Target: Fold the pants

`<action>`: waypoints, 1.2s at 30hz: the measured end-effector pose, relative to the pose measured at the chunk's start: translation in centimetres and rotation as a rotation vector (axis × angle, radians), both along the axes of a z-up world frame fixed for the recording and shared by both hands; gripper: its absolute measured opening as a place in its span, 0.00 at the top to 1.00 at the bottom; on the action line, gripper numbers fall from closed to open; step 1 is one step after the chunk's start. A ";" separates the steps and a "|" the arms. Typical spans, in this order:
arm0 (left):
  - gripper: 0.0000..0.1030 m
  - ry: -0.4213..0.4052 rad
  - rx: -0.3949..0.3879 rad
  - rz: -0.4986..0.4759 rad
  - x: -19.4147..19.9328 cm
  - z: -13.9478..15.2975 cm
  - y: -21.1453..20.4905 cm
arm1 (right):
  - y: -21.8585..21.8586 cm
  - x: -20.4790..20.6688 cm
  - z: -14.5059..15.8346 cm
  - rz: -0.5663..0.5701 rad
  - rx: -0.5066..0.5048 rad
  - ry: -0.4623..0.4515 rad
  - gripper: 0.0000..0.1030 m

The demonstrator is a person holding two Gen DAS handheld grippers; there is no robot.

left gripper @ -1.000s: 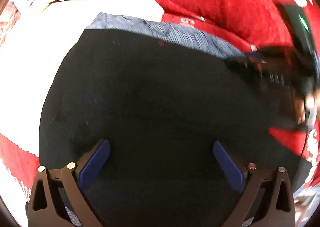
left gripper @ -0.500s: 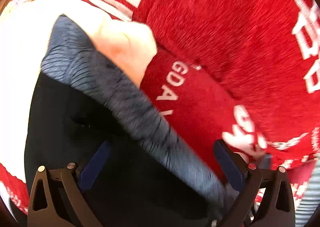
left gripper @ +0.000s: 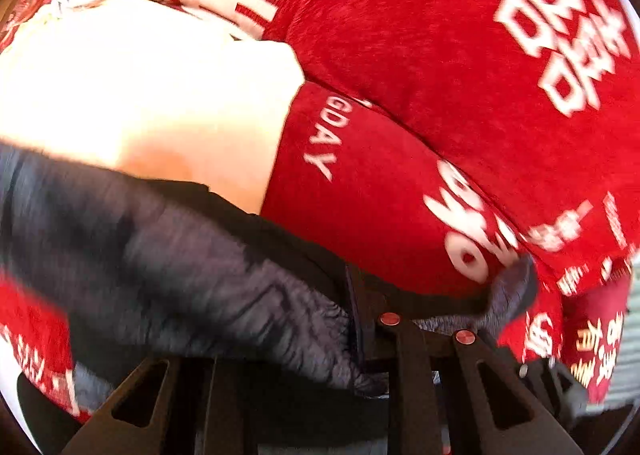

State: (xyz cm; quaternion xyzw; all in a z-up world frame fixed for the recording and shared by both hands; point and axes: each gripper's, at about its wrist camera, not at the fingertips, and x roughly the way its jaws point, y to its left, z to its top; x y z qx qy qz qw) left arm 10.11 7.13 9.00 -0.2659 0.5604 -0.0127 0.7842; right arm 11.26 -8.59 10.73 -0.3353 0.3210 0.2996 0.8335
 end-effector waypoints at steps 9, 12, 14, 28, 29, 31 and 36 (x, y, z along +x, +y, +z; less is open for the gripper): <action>0.77 0.013 -0.075 -0.037 -10.4 -4.4 1.7 | 1.8 -12.8 -2.5 0.024 -0.070 0.069 0.91; 0.73 0.049 -0.152 -0.009 -12.5 -8.2 2.9 | 2.2 -14.8 -5.9 -0.021 -0.114 0.120 0.91; 0.73 0.022 -0.211 0.007 -13.4 -9.1 3.5 | 2.1 -15.3 -7.4 -0.072 -0.132 0.146 0.91; 0.37 -0.079 0.028 -0.058 -17.7 -2.9 3.0 | -1.8 -8.4 -1.6 -0.356 0.209 0.275 0.29; 0.36 -0.094 0.045 -0.075 -17.3 -2.5 2.4 | -1.7 -7.9 -2.6 -0.395 0.190 0.299 0.29; 0.36 -0.090 0.134 -0.094 -16.0 -2.4 0.7 | -2.1 -6.7 -5.6 -0.476 0.114 0.387 0.29; 0.36 0.041 0.221 -0.129 -12.6 -6.0 -1.7 | -5.6 -8.3 -3.9 -0.530 0.224 0.421 0.29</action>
